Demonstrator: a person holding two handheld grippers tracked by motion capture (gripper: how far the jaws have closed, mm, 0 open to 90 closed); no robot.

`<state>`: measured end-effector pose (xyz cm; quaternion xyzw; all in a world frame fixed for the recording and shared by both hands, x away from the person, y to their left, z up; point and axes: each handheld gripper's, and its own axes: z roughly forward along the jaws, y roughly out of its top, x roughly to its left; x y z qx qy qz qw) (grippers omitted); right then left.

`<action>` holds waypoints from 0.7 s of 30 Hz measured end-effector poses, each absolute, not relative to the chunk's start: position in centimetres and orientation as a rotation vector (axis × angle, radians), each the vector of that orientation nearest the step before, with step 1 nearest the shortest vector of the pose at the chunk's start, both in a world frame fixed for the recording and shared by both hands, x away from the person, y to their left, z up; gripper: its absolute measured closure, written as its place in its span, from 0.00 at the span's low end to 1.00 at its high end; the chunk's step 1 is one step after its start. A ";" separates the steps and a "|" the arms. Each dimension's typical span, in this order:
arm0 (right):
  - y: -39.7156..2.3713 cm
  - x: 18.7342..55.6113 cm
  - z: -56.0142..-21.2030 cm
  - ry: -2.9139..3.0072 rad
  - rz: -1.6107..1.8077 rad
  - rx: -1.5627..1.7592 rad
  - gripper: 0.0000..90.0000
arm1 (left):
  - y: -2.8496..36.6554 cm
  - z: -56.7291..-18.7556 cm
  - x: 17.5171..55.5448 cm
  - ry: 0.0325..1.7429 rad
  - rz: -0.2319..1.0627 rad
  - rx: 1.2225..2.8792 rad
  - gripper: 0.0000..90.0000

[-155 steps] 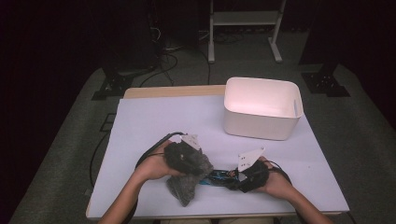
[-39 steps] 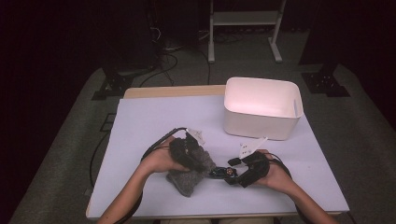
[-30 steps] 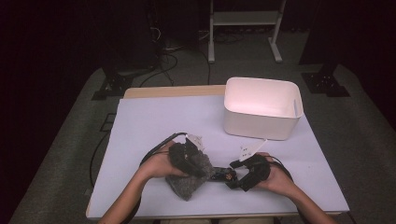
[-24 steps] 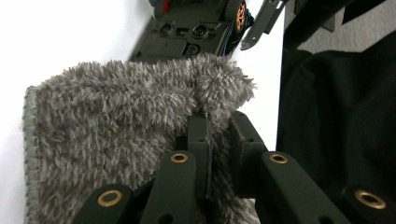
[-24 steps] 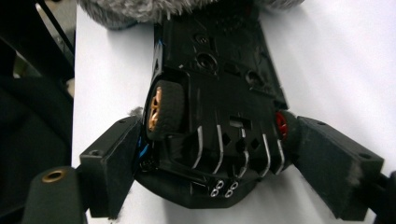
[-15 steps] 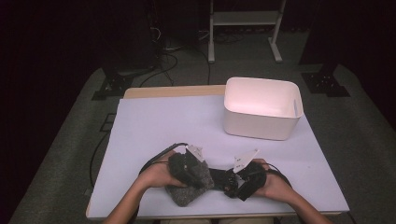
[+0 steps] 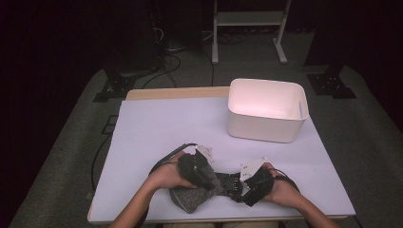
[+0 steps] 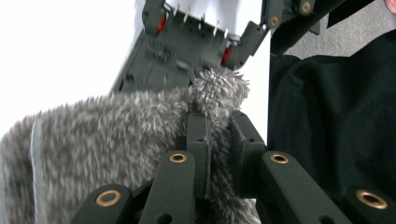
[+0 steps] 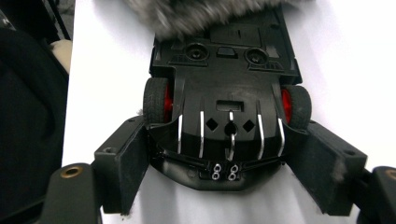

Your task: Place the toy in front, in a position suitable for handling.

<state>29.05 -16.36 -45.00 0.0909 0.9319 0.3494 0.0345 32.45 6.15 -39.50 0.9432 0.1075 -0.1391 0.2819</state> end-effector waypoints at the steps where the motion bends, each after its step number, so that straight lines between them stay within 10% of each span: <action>1: -16.3 29.0 -44.9 2.860 1.080 0.271 0.26 | 5.7 -39.5 32.6 0.282 -0.373 2.528 0.90; 21: -16.6 29.3 -45.6 2.831 1.113 0.232 0.26 | 5.3 -39.8 32.8 0.279 -0.294 2.578 0.90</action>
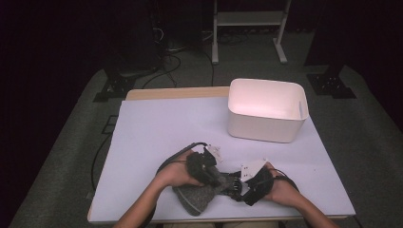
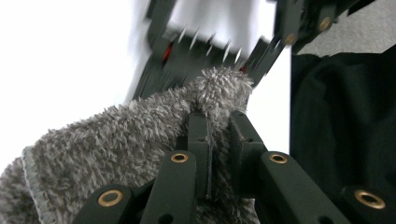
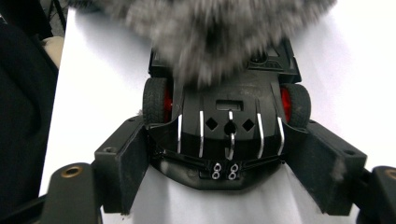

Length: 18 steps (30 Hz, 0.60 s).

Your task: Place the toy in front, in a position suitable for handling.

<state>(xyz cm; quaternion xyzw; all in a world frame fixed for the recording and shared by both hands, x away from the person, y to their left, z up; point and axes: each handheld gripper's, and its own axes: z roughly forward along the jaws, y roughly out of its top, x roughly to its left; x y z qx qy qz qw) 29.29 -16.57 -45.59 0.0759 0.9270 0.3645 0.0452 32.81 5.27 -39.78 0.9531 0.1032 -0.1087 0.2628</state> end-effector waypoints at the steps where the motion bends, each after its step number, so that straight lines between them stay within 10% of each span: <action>1: -16.6 29.3 -45.6 2.833 1.116 0.232 0.26 | 6.6 -39.8 33.0 0.308 -0.280 2.580 0.90; 18: -16.4 29.4 -45.5 2.821 1.096 0.185 0.26 | 5.0 -39.4 33.7 0.292 -0.290 2.576 0.90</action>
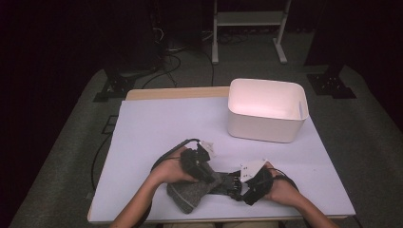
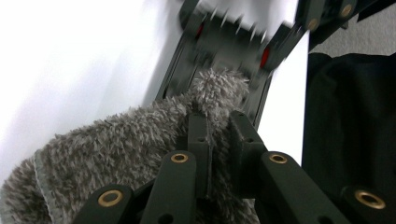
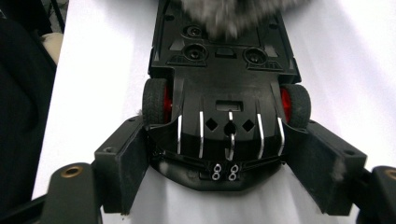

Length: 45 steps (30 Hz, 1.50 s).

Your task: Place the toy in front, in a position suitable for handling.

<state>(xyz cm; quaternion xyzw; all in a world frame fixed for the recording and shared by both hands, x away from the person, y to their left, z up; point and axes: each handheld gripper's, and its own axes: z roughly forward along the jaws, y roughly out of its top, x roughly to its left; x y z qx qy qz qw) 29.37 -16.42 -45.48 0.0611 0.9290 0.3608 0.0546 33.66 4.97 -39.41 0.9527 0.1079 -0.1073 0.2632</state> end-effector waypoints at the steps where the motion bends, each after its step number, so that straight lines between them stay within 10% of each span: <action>1: -16.4 29.4 -45.5 2.820 1.093 0.179 0.26 | 4.3 -39.3 33.6 0.272 -0.292 2.578 0.90; 11: -16.4 29.4 -45.6 2.815 1.109 0.174 0.26 | 2.0 -39.5 33.1 0.201 -0.303 2.593 0.90; 27: -16.4 29.5 -45.6 2.814 1.105 0.164 0.26 | 9.7 -39.9 34.9 0.444 -0.250 2.570 0.90; 45: -16.4 29.6 -45.6 2.815 1.109 0.150 0.26 | 4.7 -39.5 34.8 0.312 -0.258 2.593 0.90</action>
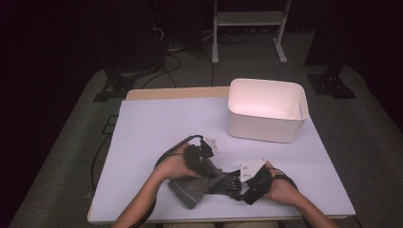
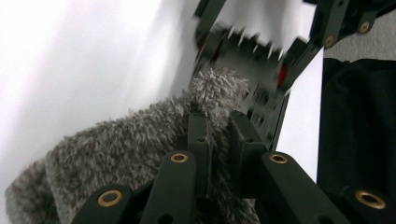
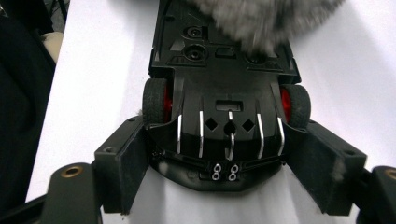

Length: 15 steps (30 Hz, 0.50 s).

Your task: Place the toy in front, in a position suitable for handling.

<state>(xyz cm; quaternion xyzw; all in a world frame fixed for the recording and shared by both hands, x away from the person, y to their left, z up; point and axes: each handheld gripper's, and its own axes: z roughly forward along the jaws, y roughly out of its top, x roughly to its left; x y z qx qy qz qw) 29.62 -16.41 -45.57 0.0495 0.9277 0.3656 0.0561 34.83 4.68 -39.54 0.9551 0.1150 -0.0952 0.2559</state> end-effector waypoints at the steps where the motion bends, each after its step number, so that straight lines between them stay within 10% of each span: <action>1: -16.4 29.6 -45.6 2.817 1.111 0.156 0.26 | 3.4 -39.4 34.8 0.278 -0.256 2.603 0.90; 15: -16.5 29.6 -45.7 2.812 1.127 0.157 0.26 | 2.7 -39.4 35.2 0.272 -0.238 2.605 0.89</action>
